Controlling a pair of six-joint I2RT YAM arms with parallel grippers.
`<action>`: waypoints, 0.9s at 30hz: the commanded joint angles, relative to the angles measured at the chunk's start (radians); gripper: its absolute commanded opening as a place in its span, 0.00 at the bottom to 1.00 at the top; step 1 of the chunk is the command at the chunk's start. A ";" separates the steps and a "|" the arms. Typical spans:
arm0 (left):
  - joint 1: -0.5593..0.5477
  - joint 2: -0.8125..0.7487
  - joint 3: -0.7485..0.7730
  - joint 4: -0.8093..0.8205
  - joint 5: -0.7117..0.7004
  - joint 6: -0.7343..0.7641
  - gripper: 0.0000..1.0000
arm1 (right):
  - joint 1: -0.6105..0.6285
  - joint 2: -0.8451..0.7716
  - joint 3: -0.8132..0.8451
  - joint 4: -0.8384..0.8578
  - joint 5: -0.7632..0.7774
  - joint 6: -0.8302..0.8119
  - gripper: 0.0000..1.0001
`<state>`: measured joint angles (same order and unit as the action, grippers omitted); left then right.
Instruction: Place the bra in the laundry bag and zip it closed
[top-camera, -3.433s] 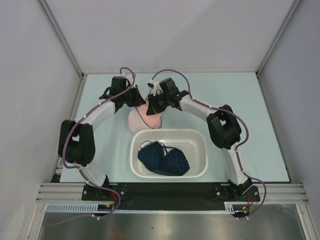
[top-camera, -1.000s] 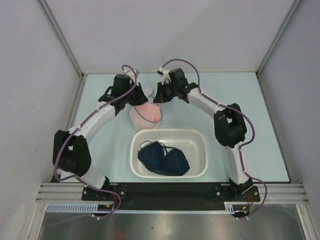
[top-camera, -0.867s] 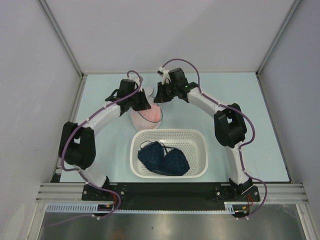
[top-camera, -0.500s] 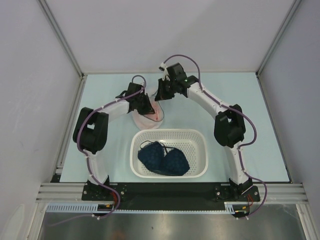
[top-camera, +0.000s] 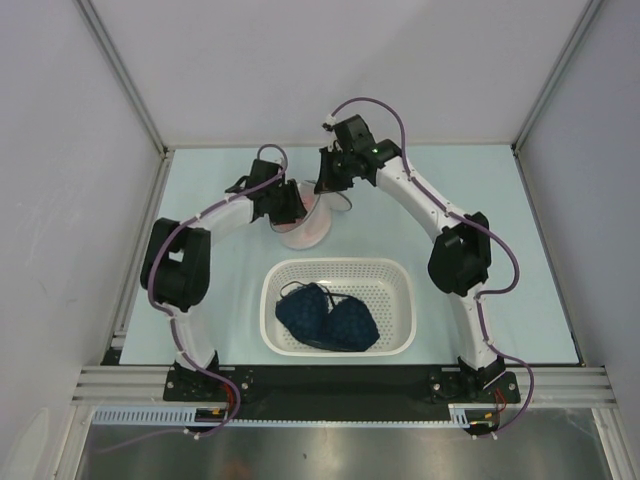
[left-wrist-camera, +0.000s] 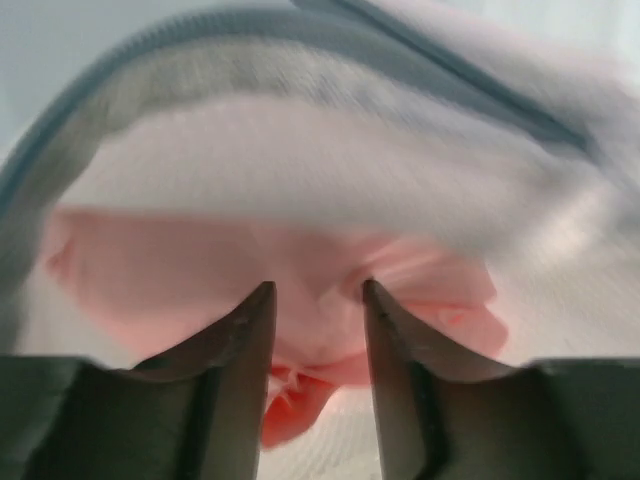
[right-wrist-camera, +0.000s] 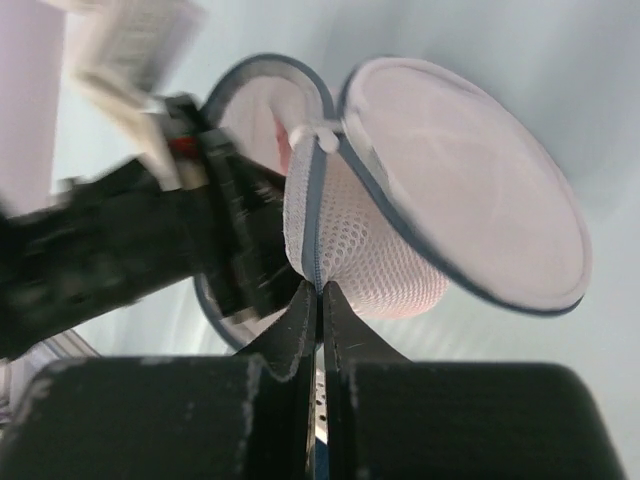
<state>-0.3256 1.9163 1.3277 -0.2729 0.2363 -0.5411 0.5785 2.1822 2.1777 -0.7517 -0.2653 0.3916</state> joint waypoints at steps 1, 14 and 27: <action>0.011 -0.201 0.024 -0.049 -0.084 0.068 0.59 | -0.005 -0.018 -0.033 0.025 0.041 -0.031 0.00; 0.013 -0.175 0.154 -0.298 -0.360 0.210 0.77 | -0.028 -0.030 -0.038 0.051 -0.026 -0.054 0.00; 0.086 0.043 0.376 -0.388 -0.215 0.248 0.00 | -0.054 0.054 0.114 0.029 -0.055 -0.059 0.00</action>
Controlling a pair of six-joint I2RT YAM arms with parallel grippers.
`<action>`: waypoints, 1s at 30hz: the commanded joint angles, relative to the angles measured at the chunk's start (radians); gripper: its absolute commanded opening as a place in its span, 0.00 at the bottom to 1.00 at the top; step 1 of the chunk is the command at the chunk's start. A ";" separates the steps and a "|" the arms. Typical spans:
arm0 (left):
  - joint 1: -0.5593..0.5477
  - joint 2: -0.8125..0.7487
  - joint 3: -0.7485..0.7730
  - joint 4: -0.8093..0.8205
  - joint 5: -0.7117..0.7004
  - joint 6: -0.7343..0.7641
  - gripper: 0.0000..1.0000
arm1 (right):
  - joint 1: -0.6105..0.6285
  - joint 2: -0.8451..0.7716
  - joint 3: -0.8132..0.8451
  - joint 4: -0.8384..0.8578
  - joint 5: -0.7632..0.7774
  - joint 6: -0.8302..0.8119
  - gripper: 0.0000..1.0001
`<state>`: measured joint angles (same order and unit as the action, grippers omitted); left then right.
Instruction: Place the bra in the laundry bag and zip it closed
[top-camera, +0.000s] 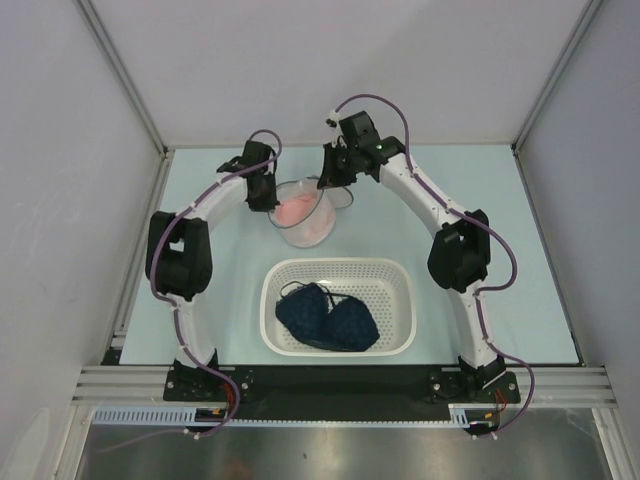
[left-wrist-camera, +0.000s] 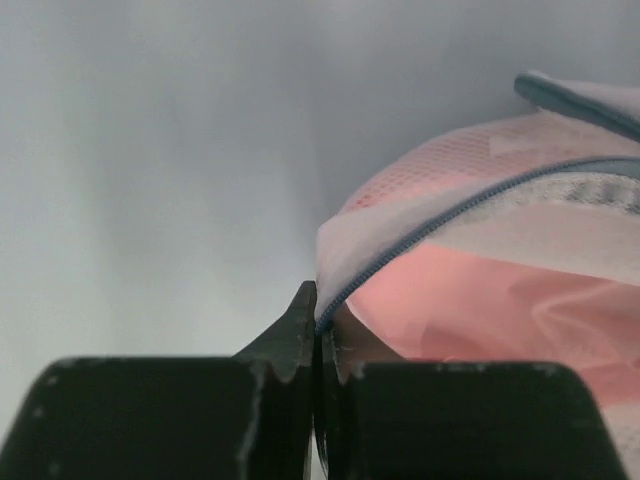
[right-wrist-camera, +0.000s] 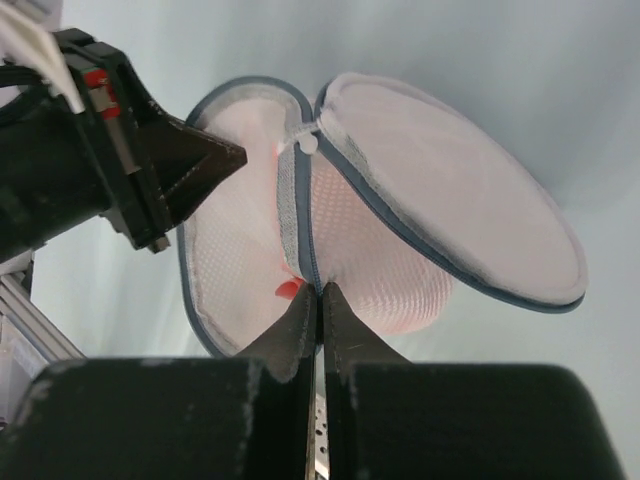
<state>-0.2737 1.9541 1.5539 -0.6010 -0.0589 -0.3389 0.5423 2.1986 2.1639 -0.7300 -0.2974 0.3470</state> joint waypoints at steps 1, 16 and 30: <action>0.045 -0.001 0.181 -0.081 0.082 0.049 0.00 | -0.022 0.068 0.201 -0.012 -0.017 -0.022 0.00; 0.136 -0.129 0.320 -0.161 0.171 0.040 0.00 | 0.013 0.136 0.405 -0.162 0.235 -0.119 0.00; 0.198 0.025 0.221 -0.039 0.196 0.014 0.02 | -0.004 0.122 0.100 0.106 0.050 -0.023 0.16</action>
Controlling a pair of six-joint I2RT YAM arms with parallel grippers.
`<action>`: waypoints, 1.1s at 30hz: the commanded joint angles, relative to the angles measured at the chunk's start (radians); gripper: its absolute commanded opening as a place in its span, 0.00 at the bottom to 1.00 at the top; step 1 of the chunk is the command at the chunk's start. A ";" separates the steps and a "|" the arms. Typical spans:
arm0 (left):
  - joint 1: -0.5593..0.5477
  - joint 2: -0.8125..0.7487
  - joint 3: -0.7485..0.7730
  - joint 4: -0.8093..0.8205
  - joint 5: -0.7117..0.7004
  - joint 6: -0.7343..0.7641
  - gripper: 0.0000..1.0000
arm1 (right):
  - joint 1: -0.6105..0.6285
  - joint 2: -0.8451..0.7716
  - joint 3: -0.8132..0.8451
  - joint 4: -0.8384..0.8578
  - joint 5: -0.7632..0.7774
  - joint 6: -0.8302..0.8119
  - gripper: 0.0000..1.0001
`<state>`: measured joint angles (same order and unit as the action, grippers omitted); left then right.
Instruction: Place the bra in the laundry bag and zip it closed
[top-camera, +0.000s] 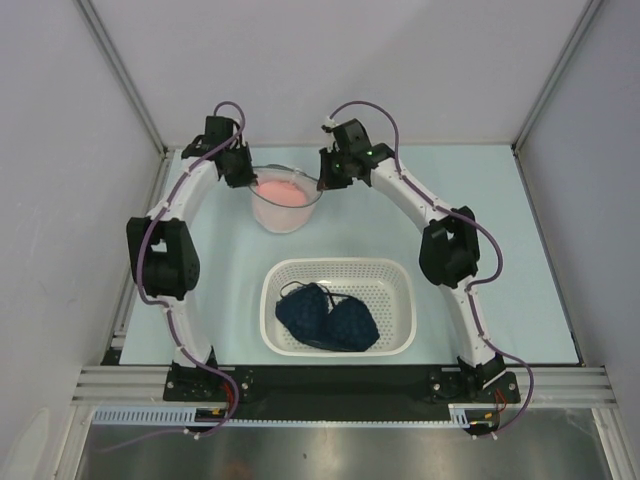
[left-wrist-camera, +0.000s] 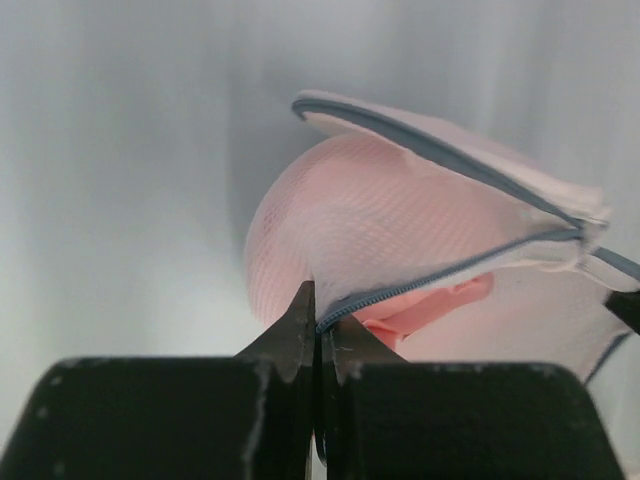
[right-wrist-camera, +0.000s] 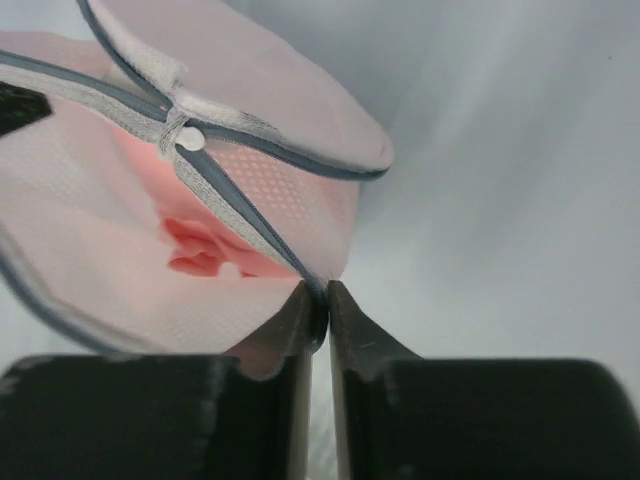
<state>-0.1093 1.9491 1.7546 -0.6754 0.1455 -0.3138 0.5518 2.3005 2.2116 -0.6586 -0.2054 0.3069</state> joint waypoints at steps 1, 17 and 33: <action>0.049 0.031 0.017 0.036 -0.007 -0.014 0.10 | -0.012 0.020 0.059 0.005 -0.045 0.012 0.23; -0.035 -0.461 -0.318 0.106 -0.290 0.012 0.85 | 0.183 -0.555 -0.512 -0.204 0.428 -0.054 1.00; -0.427 -0.912 -0.773 0.165 -0.208 -0.114 0.80 | 0.399 -0.863 -1.187 0.077 0.118 0.120 1.00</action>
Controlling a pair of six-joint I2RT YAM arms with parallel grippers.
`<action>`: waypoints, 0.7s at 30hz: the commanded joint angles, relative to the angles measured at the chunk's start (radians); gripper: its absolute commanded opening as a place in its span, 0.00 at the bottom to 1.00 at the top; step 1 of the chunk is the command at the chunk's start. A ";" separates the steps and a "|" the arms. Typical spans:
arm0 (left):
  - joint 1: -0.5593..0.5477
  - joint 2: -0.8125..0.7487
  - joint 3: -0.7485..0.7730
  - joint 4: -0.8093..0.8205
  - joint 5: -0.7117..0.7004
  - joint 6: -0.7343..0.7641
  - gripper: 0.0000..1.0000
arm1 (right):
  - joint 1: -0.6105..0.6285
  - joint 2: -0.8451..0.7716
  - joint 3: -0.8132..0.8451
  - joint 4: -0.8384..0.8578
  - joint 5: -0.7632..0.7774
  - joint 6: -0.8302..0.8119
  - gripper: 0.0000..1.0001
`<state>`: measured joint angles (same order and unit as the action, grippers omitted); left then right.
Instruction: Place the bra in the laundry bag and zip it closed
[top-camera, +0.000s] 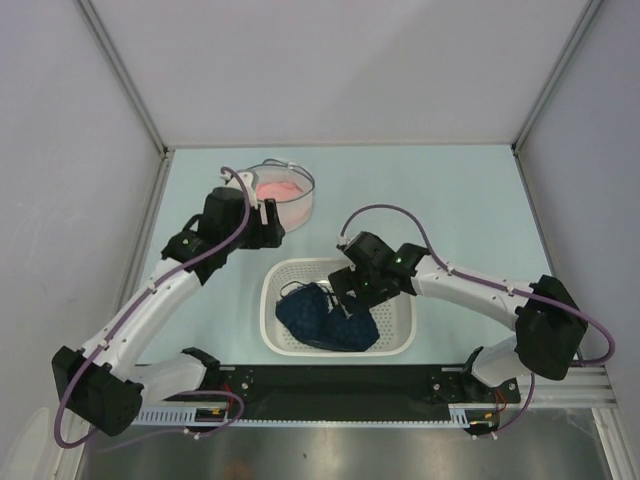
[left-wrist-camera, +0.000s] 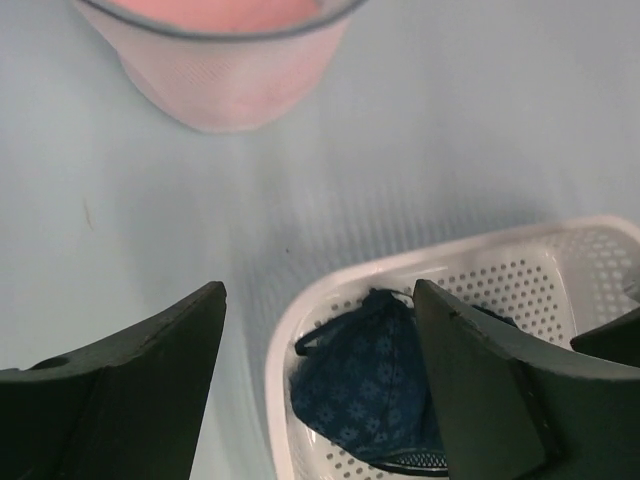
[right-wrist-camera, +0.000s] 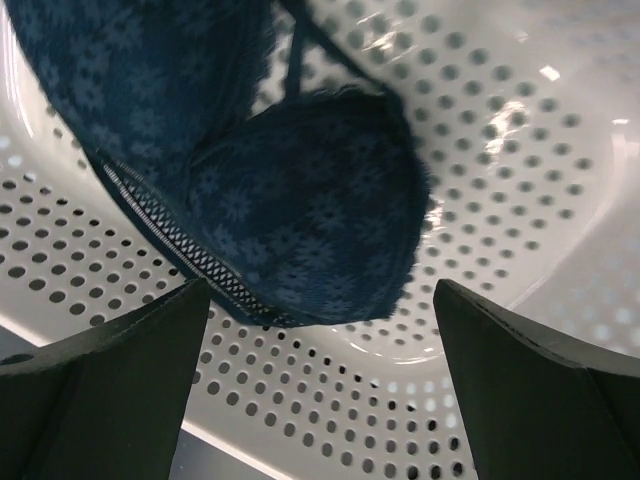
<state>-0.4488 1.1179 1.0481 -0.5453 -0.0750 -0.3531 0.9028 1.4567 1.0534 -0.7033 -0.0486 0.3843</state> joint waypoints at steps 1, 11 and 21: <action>-0.111 -0.092 -0.094 0.042 0.008 -0.102 0.80 | 0.060 -0.013 -0.036 0.131 -0.033 0.048 1.00; -0.264 -0.090 -0.109 0.041 -0.060 -0.133 0.80 | 0.174 0.094 -0.134 0.183 0.162 0.099 1.00; -0.274 -0.055 -0.073 0.031 -0.081 -0.101 0.80 | 0.189 0.108 -0.213 0.255 0.243 0.163 0.91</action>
<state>-0.7128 1.0542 0.9314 -0.5362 -0.1287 -0.4625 1.0908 1.5528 0.8700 -0.4950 0.1024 0.5037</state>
